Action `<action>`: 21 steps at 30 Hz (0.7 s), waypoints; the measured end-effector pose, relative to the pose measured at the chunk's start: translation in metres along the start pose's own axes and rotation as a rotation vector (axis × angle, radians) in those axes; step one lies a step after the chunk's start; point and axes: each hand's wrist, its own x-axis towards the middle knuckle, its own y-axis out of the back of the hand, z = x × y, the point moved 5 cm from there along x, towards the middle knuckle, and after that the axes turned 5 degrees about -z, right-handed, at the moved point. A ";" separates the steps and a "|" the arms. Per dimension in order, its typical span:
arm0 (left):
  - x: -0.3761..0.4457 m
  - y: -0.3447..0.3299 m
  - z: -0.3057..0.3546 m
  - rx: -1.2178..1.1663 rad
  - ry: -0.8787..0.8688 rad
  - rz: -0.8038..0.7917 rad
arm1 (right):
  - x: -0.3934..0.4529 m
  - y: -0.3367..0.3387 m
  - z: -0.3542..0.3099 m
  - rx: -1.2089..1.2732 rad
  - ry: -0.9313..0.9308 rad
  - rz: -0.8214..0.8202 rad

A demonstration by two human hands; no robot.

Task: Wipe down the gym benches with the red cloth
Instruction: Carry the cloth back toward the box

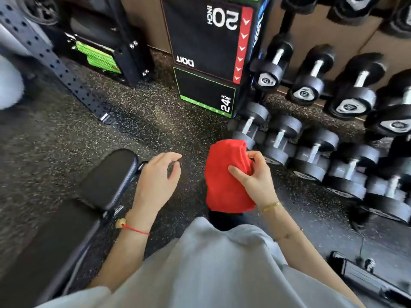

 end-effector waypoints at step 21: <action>0.328 0.068 -0.078 -0.008 0.178 0.192 | 0.395 -0.081 -0.109 0.042 0.065 -0.207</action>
